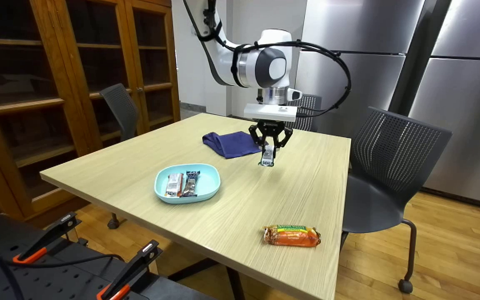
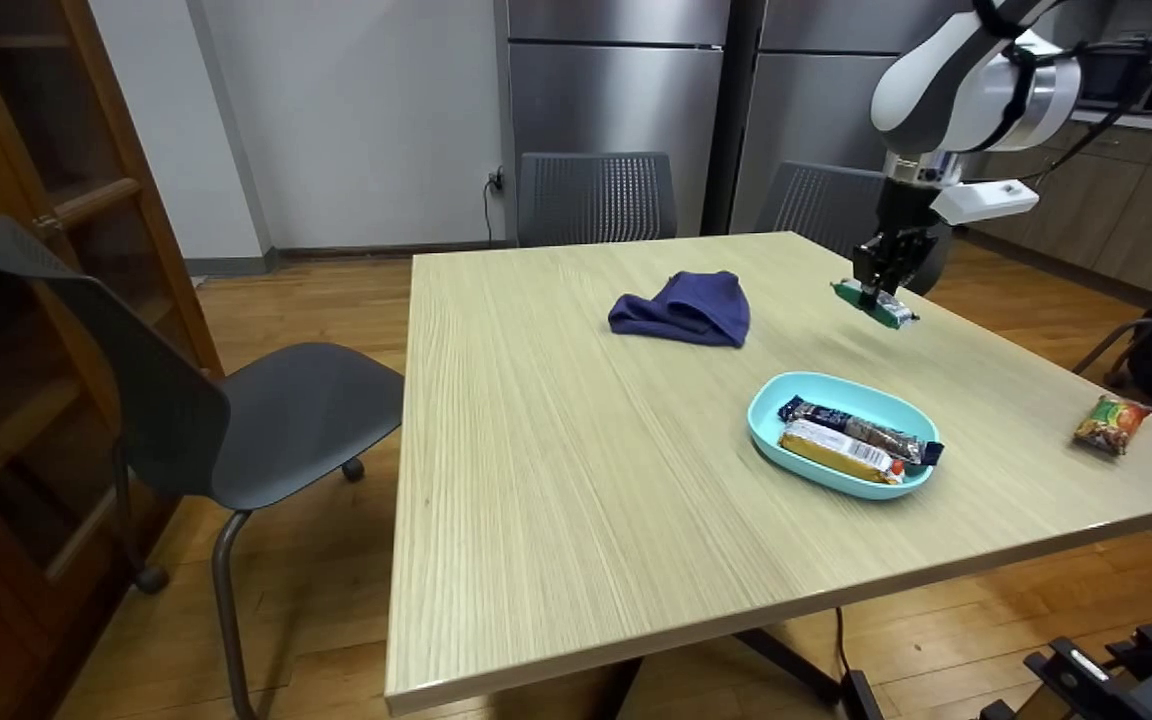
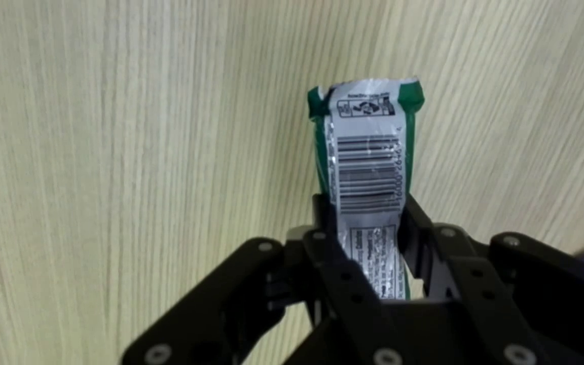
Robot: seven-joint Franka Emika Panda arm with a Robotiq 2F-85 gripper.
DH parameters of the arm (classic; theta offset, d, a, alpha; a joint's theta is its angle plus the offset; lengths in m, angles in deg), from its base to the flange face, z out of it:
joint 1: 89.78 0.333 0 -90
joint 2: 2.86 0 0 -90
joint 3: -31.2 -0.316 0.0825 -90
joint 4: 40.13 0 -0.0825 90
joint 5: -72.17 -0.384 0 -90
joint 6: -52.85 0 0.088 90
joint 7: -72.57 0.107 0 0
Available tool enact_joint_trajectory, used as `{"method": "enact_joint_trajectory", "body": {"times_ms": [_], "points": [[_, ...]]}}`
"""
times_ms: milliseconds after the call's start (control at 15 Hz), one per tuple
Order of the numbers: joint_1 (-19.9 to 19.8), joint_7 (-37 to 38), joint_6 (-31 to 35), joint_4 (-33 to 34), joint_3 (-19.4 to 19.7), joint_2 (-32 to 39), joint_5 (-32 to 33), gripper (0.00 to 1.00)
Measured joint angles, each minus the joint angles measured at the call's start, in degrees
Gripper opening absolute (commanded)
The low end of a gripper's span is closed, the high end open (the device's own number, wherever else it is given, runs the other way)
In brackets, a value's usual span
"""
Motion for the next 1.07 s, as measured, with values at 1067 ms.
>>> {"method": "enact_joint_trajectory", "body": {"times_ms": [1067], "points": [[7.3,-4.3,7.7,-28.3,-2.2,-15.7,4.6,0.09]]}}
